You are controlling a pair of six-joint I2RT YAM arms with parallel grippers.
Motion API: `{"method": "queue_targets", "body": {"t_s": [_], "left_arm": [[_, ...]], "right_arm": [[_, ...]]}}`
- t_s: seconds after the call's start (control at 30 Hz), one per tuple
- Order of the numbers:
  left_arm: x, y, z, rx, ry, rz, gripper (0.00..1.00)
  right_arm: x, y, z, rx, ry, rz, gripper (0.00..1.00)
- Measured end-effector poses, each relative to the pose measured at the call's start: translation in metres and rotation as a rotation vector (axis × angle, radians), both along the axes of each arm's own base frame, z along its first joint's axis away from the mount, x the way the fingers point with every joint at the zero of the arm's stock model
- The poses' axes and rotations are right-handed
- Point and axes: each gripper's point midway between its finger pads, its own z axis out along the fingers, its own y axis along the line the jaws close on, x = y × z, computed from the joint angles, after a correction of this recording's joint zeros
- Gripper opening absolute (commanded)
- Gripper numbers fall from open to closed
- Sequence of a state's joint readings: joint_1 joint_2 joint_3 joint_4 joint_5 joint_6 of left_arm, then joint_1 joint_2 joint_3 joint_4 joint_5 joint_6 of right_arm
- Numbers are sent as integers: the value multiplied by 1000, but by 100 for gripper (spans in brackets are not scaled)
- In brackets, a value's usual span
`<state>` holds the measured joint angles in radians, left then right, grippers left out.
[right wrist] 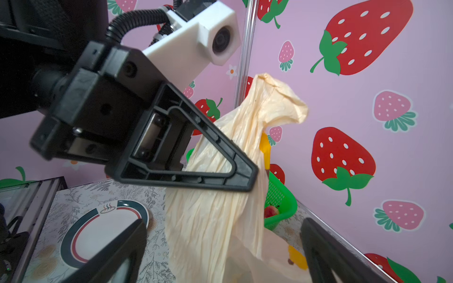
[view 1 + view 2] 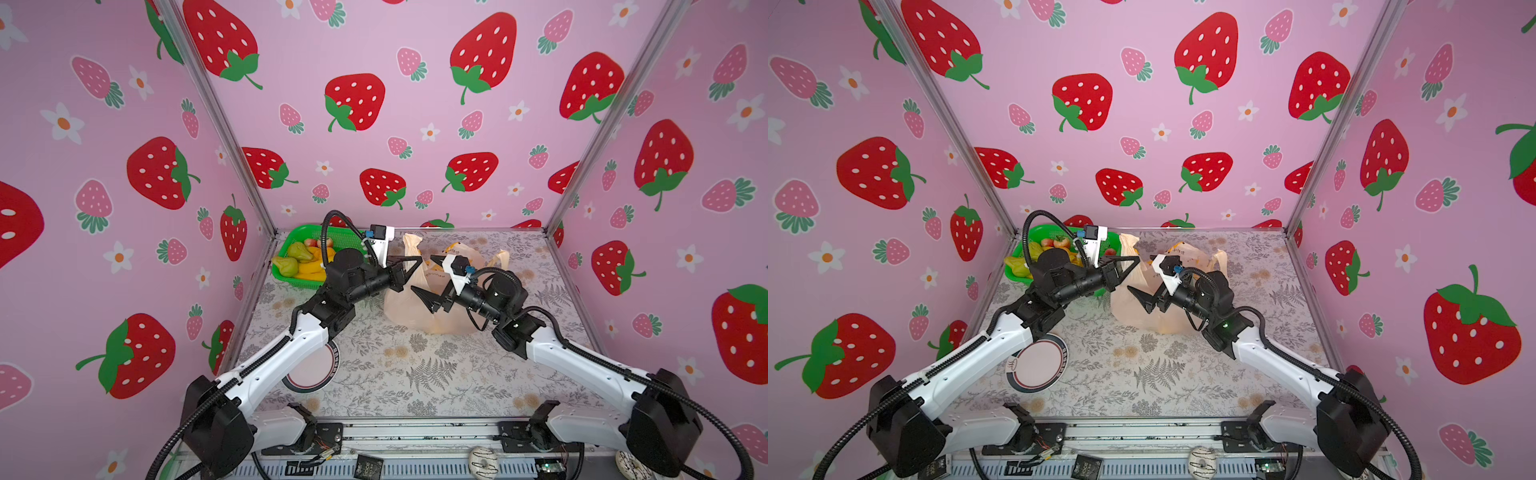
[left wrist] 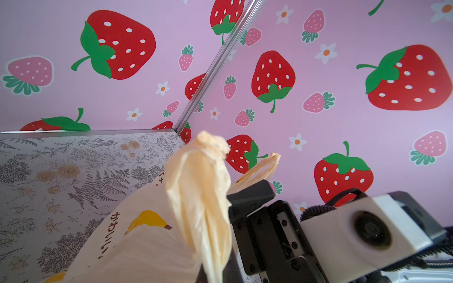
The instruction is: Place the fake fruits into the plastic bag and tie a complex knot
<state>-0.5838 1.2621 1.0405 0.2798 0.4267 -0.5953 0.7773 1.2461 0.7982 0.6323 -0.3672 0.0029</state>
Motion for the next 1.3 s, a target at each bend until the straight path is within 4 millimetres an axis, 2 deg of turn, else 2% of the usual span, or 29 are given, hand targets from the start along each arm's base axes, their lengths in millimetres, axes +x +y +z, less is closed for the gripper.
{"method": "queue_targets", "body": {"t_s": [0.23,0.33,0.43,0.57,0.6,0.7,0.8,1.0,1.2,1.3], "left_arm": [[0,0,1,-19,17,10,0],[-1,1,0,-30,28,16,0],[-1,1,-3,-41,42,24,0],[1,4,-11,-45,71,51,1],[0,5,-13,-43,75,55,4],[0,5,-16,-35,74,58,23],[-2,6,-15,-12,40,52,36],[-9,2,-15,86,-10,-3,49],[-14,-10,8,131,-73,-94,51],[-11,-17,9,140,-71,-120,43]], "right_arm": [[8,13,-24,0,40,16,94],[8,18,-27,27,53,34,85],[6,27,-33,44,74,63,65],[1,30,-47,54,100,84,30],[0,28,-49,55,100,87,23],[-5,27,-55,43,102,108,10],[-11,26,-59,18,99,150,5],[-24,15,-61,-22,95,223,5],[-31,13,-65,-49,101,270,6],[-34,13,-69,-63,114,286,6]]}}
